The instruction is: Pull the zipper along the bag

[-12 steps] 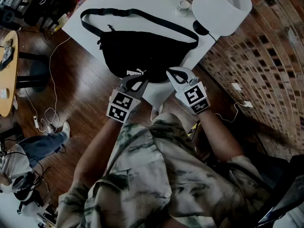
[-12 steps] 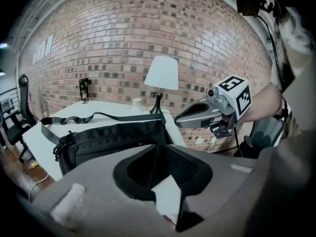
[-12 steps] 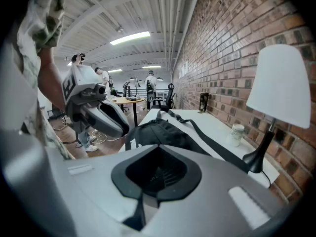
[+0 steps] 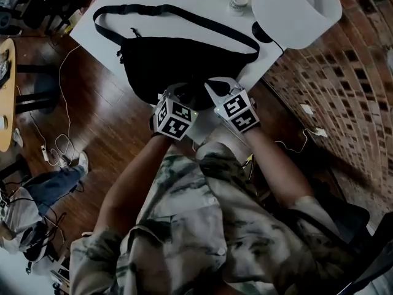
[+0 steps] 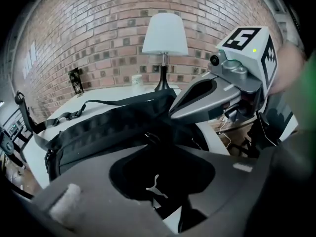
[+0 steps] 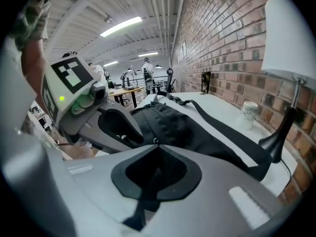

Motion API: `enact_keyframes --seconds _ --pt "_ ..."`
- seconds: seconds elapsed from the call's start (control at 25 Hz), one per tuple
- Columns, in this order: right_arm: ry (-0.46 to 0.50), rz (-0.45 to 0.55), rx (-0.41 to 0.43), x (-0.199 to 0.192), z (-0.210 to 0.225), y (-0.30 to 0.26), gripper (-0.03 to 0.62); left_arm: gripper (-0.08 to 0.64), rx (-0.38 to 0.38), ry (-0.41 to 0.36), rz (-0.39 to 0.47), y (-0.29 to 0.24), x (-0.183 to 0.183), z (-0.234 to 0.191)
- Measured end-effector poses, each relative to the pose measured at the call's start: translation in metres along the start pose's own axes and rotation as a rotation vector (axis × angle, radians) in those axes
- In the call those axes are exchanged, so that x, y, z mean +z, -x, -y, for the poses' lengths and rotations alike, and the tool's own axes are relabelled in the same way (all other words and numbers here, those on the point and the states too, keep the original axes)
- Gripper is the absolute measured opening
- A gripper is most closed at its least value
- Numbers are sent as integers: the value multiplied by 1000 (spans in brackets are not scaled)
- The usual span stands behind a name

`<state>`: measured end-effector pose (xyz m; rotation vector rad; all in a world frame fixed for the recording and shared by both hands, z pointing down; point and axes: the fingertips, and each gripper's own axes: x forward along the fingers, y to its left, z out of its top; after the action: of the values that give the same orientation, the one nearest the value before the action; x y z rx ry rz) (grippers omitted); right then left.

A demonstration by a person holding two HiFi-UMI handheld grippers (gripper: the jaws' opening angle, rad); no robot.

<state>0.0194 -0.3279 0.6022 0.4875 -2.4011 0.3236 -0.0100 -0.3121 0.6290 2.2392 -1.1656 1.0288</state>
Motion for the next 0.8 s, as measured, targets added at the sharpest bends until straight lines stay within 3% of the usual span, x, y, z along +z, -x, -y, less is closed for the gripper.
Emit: enact_keyframes --seconds 0.16,0.28,0.52,0.8 --pt "-35 -57 -27 -12 7 -15 6 106 -7 -49 -68 -12 -10 -2" --pt "-64 -94 -46 -23 12 -23 6 35 -40 -66 -95 -14 -12 -3" --pt "-104 -154 -78 -35 18 -34 6 31 -157 -101 -104 -9 -13 -5" --pt "-133 -209 -118 -39 21 -36 6 29 -240 -112 -88 10 -16 -27"
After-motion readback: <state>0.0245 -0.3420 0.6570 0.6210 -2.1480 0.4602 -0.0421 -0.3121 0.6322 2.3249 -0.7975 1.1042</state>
